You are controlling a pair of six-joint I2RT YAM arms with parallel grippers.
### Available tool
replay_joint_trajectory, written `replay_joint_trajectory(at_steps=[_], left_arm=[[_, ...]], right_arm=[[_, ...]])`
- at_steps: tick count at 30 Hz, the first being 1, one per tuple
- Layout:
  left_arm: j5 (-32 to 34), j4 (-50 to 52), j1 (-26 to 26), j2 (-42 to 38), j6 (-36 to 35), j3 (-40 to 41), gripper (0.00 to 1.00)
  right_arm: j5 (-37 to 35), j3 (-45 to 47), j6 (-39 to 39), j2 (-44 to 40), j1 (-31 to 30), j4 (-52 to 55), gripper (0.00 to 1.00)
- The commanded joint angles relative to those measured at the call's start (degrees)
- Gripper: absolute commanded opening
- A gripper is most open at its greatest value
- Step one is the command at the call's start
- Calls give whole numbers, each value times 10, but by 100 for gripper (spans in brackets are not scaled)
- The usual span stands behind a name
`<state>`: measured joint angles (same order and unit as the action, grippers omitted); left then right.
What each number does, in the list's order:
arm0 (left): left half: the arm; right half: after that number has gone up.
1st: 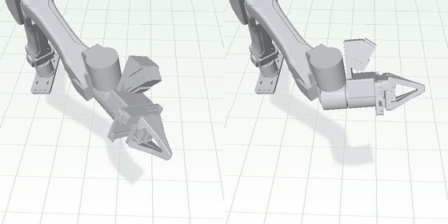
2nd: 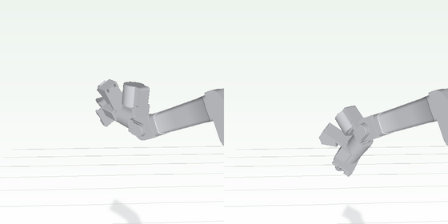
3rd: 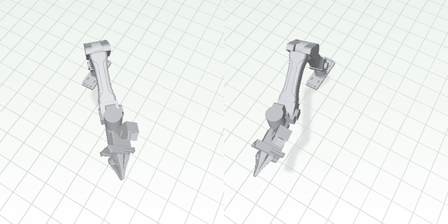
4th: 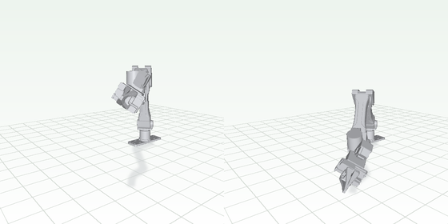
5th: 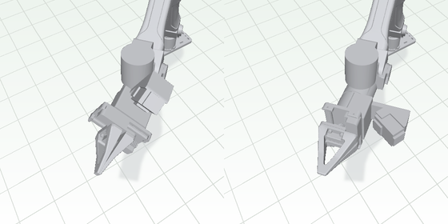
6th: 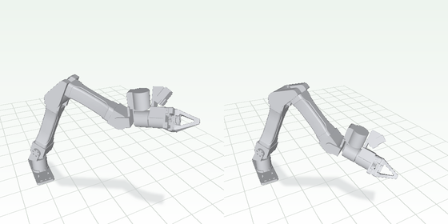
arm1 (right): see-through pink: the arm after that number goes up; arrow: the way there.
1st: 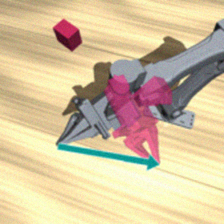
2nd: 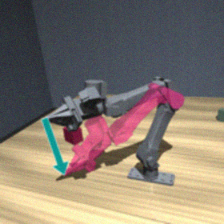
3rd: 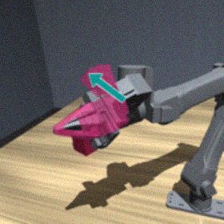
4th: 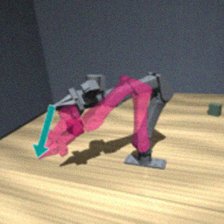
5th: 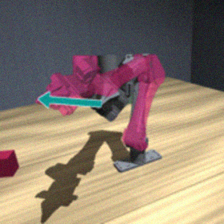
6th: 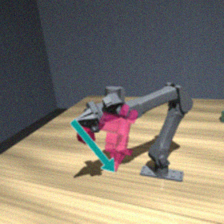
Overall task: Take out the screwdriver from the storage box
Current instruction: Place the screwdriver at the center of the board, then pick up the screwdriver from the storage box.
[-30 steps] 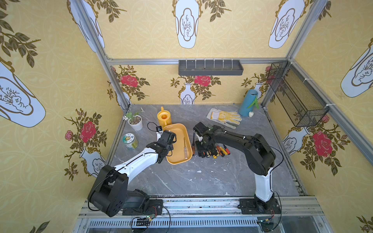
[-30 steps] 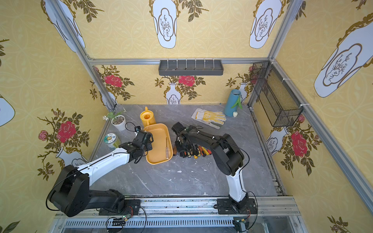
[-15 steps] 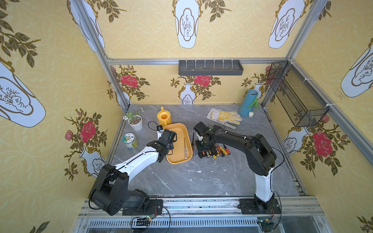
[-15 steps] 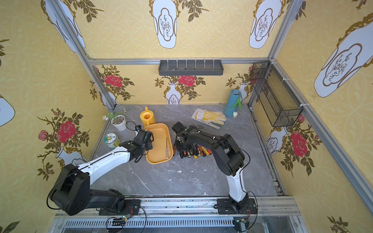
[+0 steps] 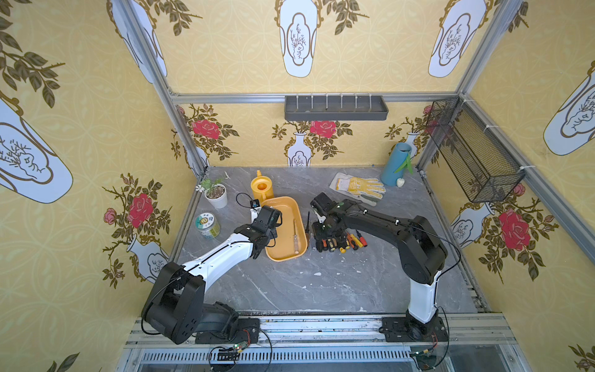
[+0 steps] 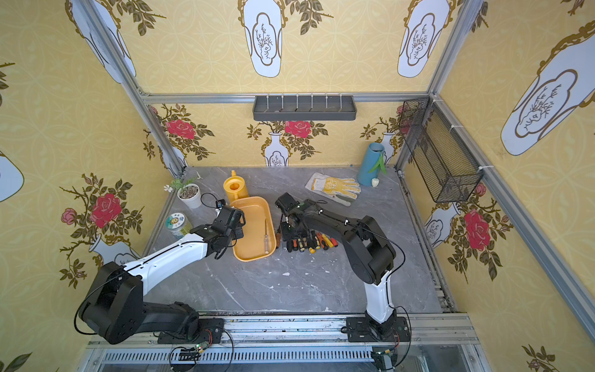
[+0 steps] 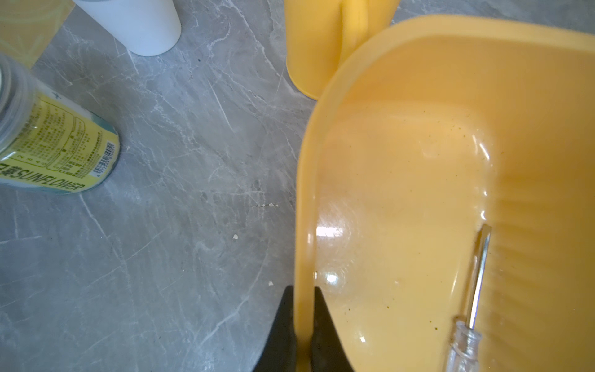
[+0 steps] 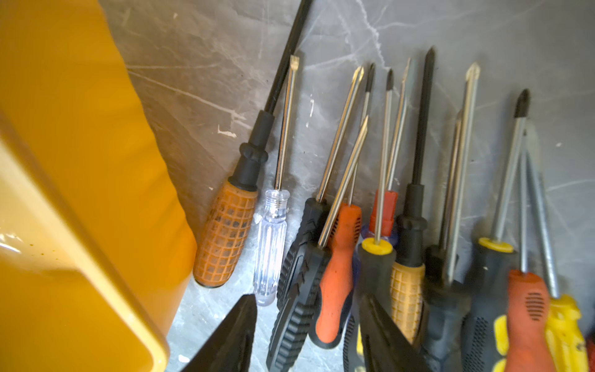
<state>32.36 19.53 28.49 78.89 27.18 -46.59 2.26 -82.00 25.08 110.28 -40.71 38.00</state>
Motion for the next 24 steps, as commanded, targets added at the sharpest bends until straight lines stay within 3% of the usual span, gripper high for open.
replay_joint_trajectory(at_steps=[1, 8, 10, 24], left_arm=[[6, -1, -1, 1, -3, 1, 0], [4, -2, 0, 1, -1, 3, 0], [4, -2, 0, 0, 0, 2, 0], [2, -4, -1, -7, -1, 2, 0]], right_arm=[[-12, 8, 1, -16, -2, -20, 63], [-9, 38, -2, -46, -2, -53, 81], [-7, 49, -2, -59, -2, -66, 92], [-25, 50, -30, -118, -41, -99, 98]])
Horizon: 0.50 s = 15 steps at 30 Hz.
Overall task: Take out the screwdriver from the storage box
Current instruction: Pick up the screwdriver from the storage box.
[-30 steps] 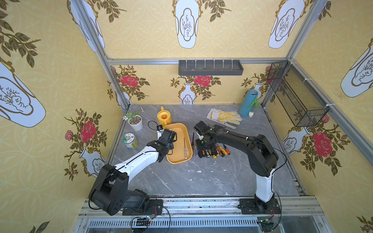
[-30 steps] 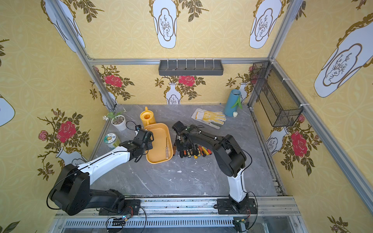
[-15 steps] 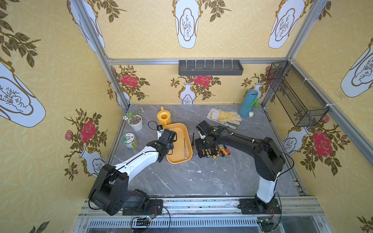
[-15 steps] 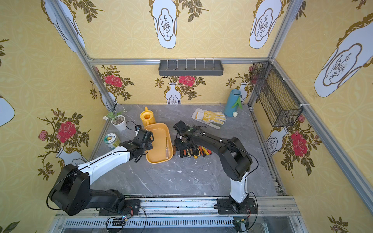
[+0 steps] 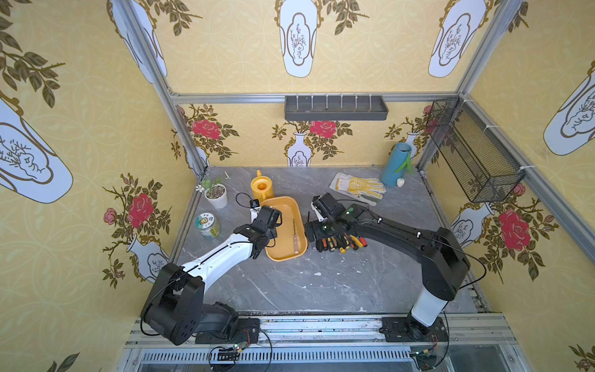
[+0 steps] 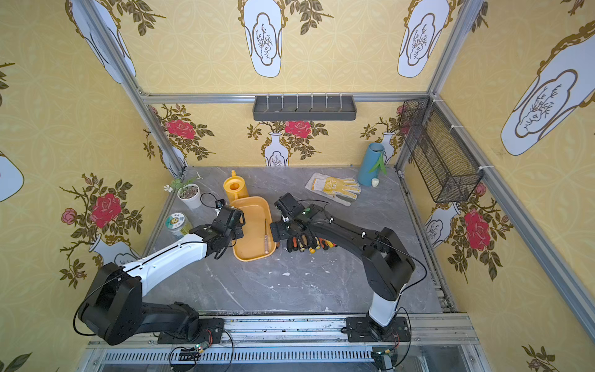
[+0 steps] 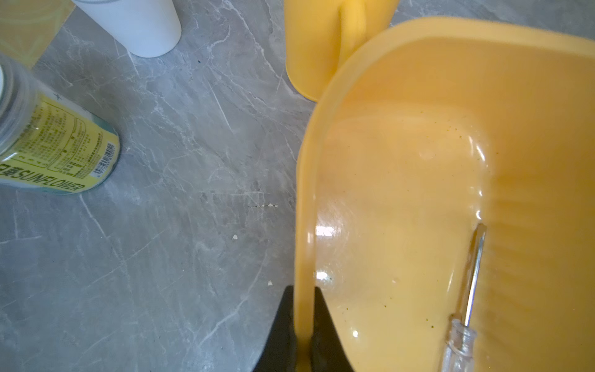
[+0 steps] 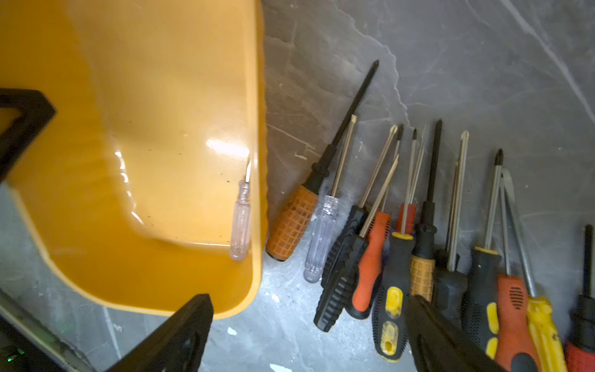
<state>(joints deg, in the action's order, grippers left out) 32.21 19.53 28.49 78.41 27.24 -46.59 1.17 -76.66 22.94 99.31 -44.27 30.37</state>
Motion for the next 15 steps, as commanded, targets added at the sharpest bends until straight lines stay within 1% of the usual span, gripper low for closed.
replay_joint_trajectory(at_steps=[1, 7, 8, 9, 15], left_arm=[[2, -5, 0, -3, -2, 2, 0], [3, -7, -1, -4, -2, 3, 0], [3, -7, 0, -4, -1, 3, 0], [4, -7, 0, -4, -1, 3, 0], [5, -7, 0, -11, -2, 8, 0]], right_arm=[[-14, -5, -9, -12, -7, -23, 98], [-1, -10, -8, -10, -33, -37, 100], [2, -12, -4, -6, -38, -40, 100], [5, -13, -1, -3, -43, -42, 97], [14, -25, 20, 19, -70, -57, 97]])
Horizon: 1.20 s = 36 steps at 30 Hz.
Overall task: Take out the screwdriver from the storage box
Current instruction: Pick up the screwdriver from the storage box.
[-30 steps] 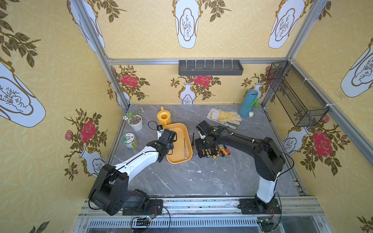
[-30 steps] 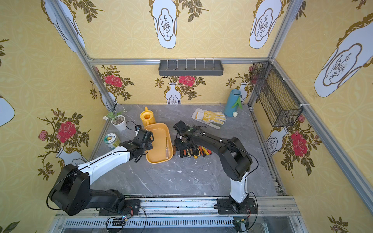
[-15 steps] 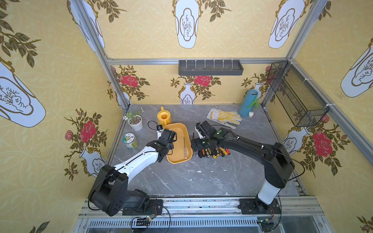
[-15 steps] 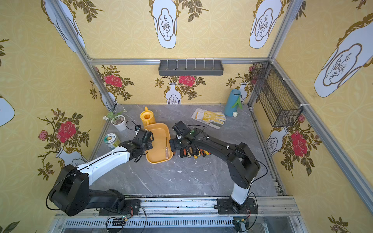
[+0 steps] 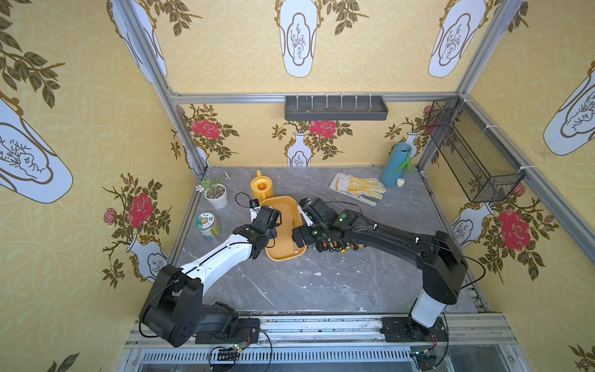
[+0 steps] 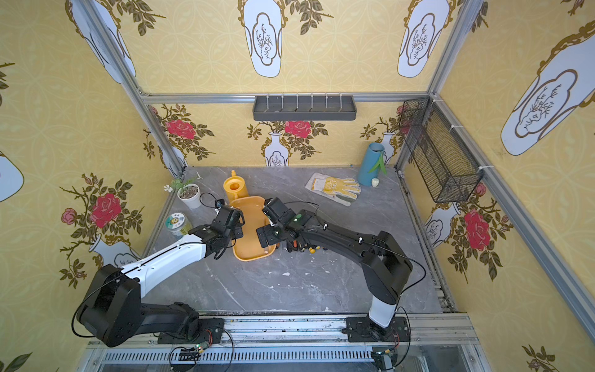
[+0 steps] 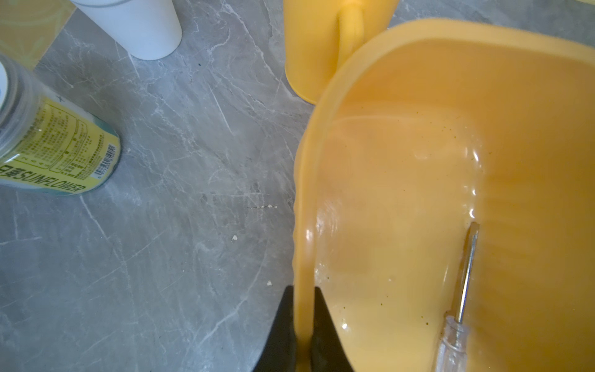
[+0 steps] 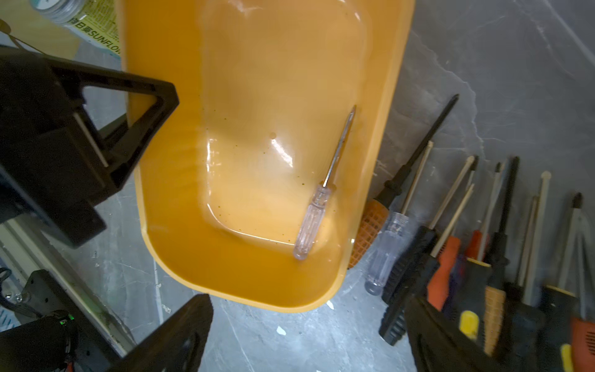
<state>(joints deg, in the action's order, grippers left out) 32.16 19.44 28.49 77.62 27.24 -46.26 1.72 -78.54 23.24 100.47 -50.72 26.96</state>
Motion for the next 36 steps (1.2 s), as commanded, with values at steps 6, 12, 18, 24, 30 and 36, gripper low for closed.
replay_joint_trajectory(at_steps=[6, 12, 18, 24, 30, 36], left_arm=[[7, -6, 0, -10, 1, 8, 0], [8, -6, -1, -13, 6, 10, 0], [8, -9, -1, -12, 10, 14, 0], [8, -10, 0, -12, 11, 15, 0], [9, -10, 0, -19, 11, 17, 0], [6, -11, 0, -21, 13, 19, 0]], right_arm=[[7, -24, 45, 36, -19, -18, 99], [0, -37, 76, 66, -26, -14, 99], [3, -45, 105, 89, -33, -33, 98], [9, -61, 124, 118, -37, -43, 98], [-15, -63, 152, 132, -36, -41, 97], [-36, -62, 197, 147, -37, -65, 97]])
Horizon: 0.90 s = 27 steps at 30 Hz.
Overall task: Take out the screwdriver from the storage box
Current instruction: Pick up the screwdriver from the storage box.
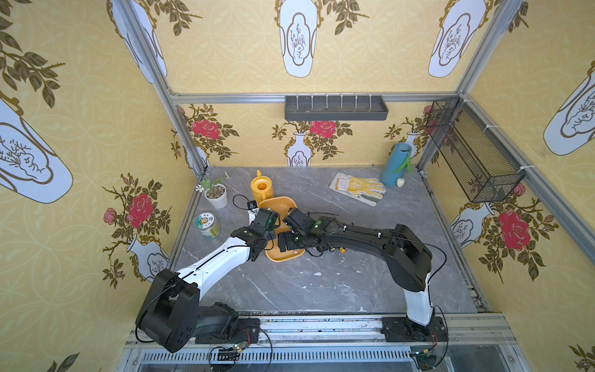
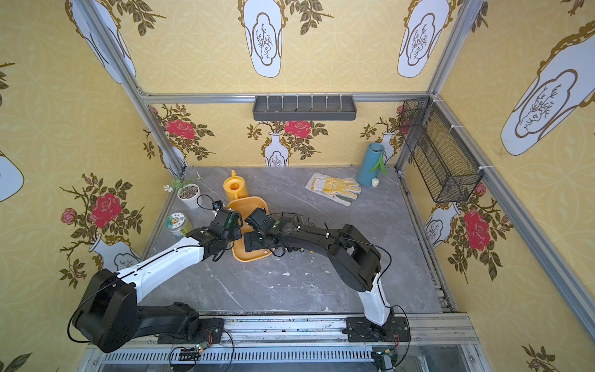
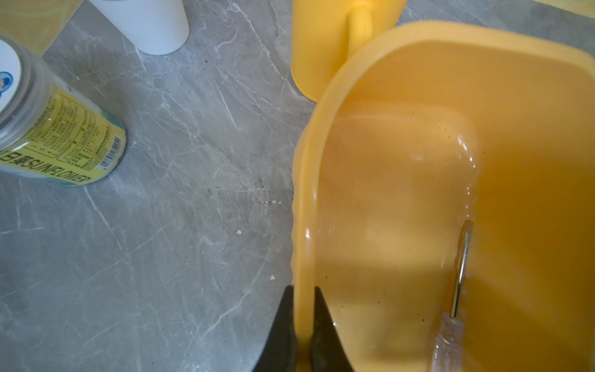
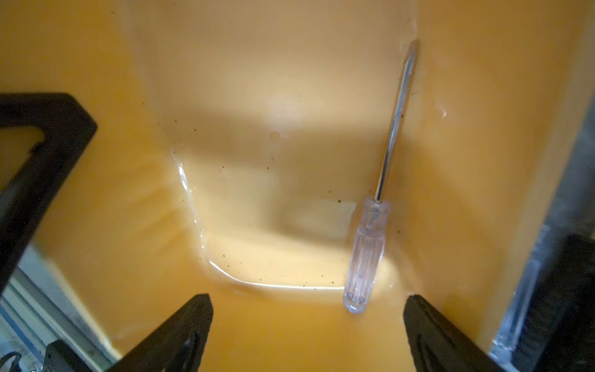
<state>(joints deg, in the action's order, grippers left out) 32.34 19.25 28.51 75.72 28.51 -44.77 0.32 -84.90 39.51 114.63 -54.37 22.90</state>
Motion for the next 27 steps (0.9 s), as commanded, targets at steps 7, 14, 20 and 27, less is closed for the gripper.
replay_joint_trajectory(at_steps=[7, 14, 20, 27], left_arm=[[4, -6, 0, -9, -2, 5, 0], [10, -1, -1, -16, -6, 6, 0], [7, -4, 0, -17, -8, 6, 0], [6, -4, 0, -17, -8, 5, 0]], right_arm=[[-39, 11, 70, 15, -2, -59, 96], [-91, 25, 103, 19, -3, -77, 95], [-100, 23, 110, 28, -2, -89, 94], [-81, 12, 114, 50, 1, -103, 88]])
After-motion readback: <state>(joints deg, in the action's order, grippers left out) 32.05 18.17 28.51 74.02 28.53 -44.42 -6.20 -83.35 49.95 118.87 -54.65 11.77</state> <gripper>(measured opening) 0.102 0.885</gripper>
